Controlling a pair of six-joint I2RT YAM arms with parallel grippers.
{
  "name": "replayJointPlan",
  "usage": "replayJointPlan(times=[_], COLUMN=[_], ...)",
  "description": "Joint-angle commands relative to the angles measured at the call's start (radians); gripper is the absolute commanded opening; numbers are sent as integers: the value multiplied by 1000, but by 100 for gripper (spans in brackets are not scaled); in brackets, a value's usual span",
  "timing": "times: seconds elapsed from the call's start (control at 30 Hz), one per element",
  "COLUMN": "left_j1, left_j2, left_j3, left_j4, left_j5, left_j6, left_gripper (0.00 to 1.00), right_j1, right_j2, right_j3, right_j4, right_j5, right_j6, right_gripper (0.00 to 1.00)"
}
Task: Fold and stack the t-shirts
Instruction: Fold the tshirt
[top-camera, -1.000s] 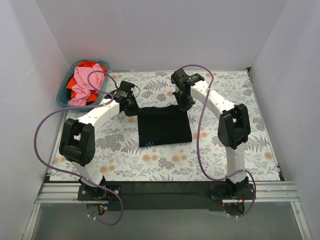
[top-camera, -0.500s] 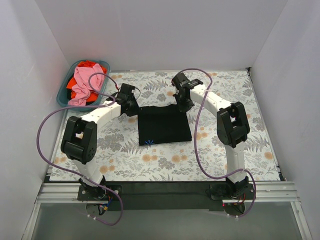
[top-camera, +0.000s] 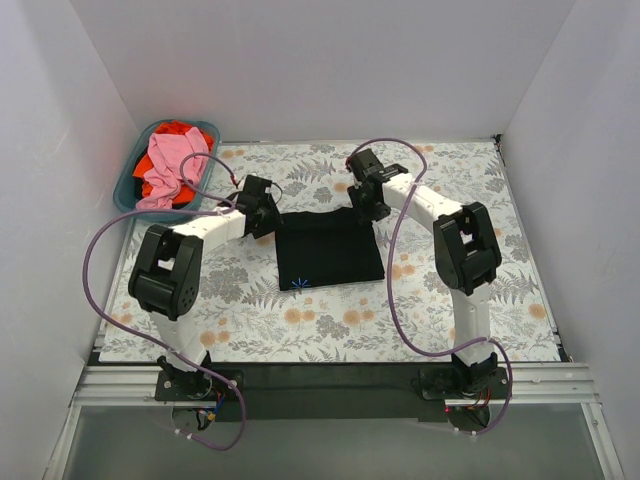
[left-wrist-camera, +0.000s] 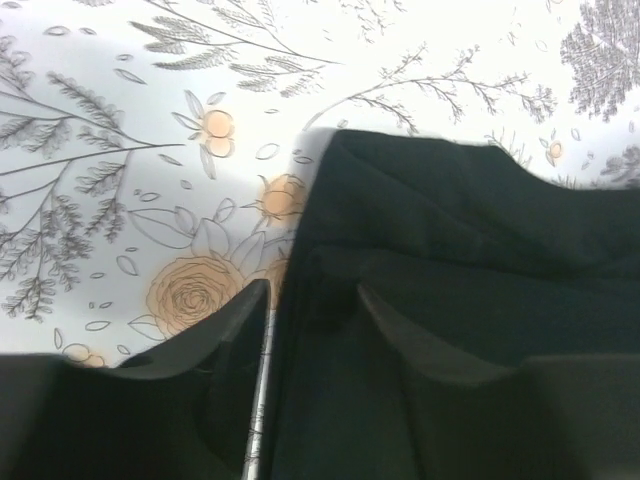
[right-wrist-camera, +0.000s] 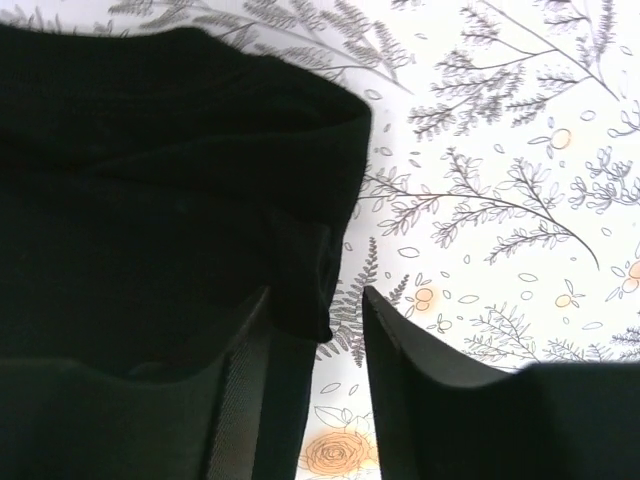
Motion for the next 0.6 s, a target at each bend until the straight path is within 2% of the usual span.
replayJointPlan(times=[0.0, 0.1, 0.23, 0.4, 0.43, 0.57], left_j1=[3, -14, -79, -135, -138, -136], left_j2=[-90, -190, -309, -333, -322, -219], left_j3=[-30, -59, -124, -202, -205, -171], left_j4=[31, 31, 36, 101, 116, 166], left_j5=[-86, -100, -94, -16, 0, 5], left_j6=[8, 10, -4, -36, -39, -39], left_gripper=[52, 62, 61, 41, 33, 22], right_j1=[-19, -17, -15, -15, -15, -20], right_j2=[-86, -176, -273, -310, -304, -238], right_j3=[-14, -63, -166, -284, -285, -269], right_j4=[47, 82, 171, 254, 259, 315], right_j5=[30, -1, -114, -202, -234, -275], right_j6=[-21, -21, -27, -39, -47, -62], right_gripper=[51, 56, 52, 42, 40, 38])
